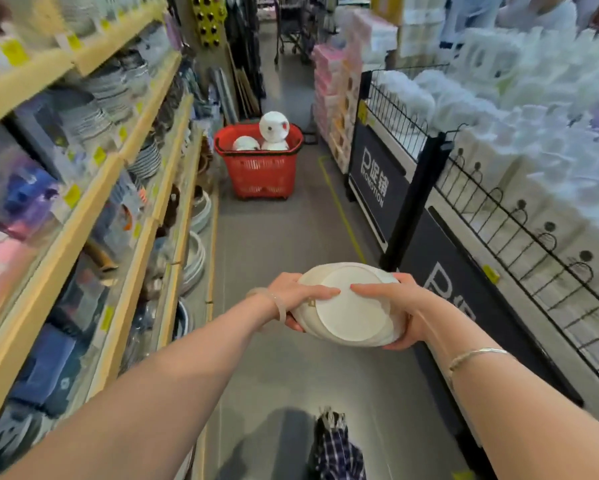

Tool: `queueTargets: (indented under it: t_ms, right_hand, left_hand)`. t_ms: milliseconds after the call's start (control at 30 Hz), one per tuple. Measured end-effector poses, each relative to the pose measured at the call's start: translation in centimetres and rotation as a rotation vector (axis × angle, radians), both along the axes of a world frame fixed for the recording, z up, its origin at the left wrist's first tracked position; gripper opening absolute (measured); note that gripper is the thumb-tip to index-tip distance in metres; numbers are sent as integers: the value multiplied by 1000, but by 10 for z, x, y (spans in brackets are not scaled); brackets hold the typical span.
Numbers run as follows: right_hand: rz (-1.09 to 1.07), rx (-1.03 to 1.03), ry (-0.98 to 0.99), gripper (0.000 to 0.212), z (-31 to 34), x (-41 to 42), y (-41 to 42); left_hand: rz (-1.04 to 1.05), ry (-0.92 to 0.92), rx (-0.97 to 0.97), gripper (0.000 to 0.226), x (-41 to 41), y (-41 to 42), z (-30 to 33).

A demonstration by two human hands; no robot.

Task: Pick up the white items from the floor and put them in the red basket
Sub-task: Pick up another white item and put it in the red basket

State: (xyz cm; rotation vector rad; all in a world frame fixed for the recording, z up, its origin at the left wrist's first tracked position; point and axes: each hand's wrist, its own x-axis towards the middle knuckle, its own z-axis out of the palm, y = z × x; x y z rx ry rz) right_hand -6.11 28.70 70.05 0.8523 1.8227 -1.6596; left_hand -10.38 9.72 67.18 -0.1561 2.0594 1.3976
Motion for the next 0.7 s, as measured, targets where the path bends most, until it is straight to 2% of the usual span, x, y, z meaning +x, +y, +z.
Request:
queueTargets:
  t_ms: [200,333,500,600,700]
  right_hand:
    - [110,4,6,73,7,-168,-14]
    - [198,23,-8,73,21,-275,-43]
    - [264,39,-16,70,16,-403,-89]
    - [262,8,24,69,11,-491,-120]
    - [253,6,26,68,16,-562,-147]
  left_hand:
    - [110,-5,31,46,-144,-16,6]
    - [202,1,53,28,-232,-44,13]
    - [239,-4,33,42,-353,-93,9]
    - [247,19,26,33,-444,-126,9]
    - [262,6,50,38,-513,-153,18]
